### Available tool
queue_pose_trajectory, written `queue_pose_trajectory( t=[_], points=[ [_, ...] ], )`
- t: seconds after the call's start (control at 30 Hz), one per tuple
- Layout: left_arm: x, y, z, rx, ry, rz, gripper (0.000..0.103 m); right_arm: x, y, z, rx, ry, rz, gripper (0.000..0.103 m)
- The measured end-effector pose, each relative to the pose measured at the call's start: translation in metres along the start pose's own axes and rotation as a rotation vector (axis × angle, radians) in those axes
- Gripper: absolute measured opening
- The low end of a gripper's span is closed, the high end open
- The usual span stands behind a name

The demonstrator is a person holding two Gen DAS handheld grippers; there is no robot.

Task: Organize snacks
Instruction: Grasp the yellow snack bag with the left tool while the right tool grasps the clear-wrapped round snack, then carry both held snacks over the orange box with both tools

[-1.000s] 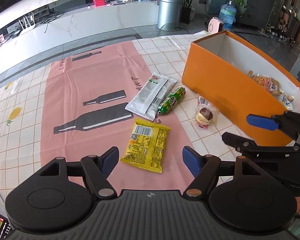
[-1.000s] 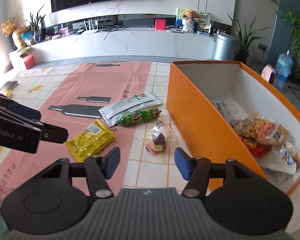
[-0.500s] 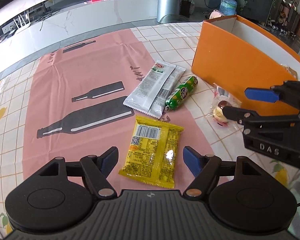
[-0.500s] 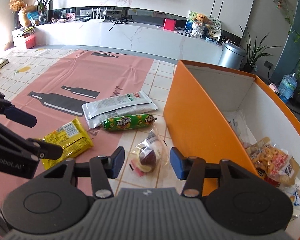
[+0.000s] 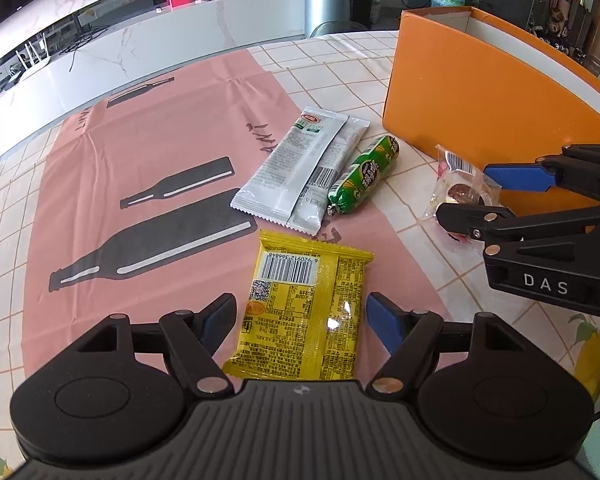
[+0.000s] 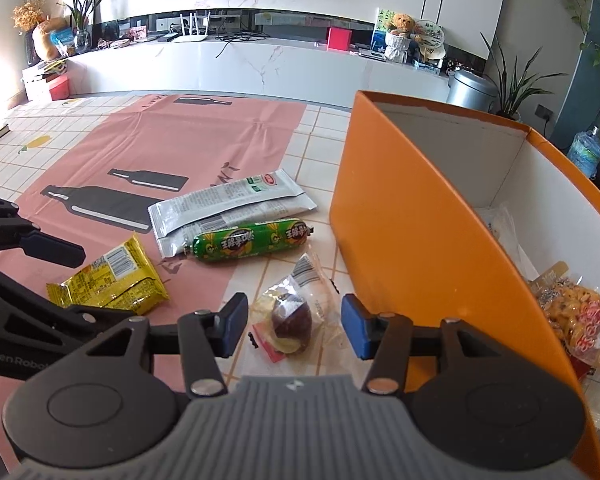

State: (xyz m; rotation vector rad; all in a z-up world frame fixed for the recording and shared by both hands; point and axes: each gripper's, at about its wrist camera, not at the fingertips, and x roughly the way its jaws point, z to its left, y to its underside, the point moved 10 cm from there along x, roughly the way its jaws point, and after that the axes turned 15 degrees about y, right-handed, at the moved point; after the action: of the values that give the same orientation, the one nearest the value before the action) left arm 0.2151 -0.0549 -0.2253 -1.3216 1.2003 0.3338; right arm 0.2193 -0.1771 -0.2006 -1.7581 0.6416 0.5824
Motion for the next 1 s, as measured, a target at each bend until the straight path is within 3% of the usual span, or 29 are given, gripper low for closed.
queue_pose_trajectory(
  t=[0.3, 0.5, 0.6, 0.73, 1.0],
  points=[
    [0.005, 0.0, 0.0, -0.027, -0.005, -0.009, 0.087, 0.002, -0.001, 0.003, -0.003, 0.018, -0.02, 0.052],
    [0.003, 0.0, -0.003, -0.025, 0.001, -0.013, 0.067, 0.004, 0.001, 0.006, -0.028, 0.036, -0.027, 0.053],
    [0.001, 0.0, -0.003, -0.028, -0.003, -0.013, 0.061, 0.007, 0.005, 0.008, -0.054, 0.062, -0.012, 0.049],
    [-0.002, 0.0, -0.001, -0.055, -0.005, -0.015, 0.059, 0.006, 0.004, 0.005, -0.036, 0.054, -0.008, 0.042],
    [-0.02, -0.008, -0.004, -0.082, -0.01, -0.05, 0.059, 0.0, 0.005, -0.001, 0.043, 0.005, 0.026, 0.04]
  ],
)
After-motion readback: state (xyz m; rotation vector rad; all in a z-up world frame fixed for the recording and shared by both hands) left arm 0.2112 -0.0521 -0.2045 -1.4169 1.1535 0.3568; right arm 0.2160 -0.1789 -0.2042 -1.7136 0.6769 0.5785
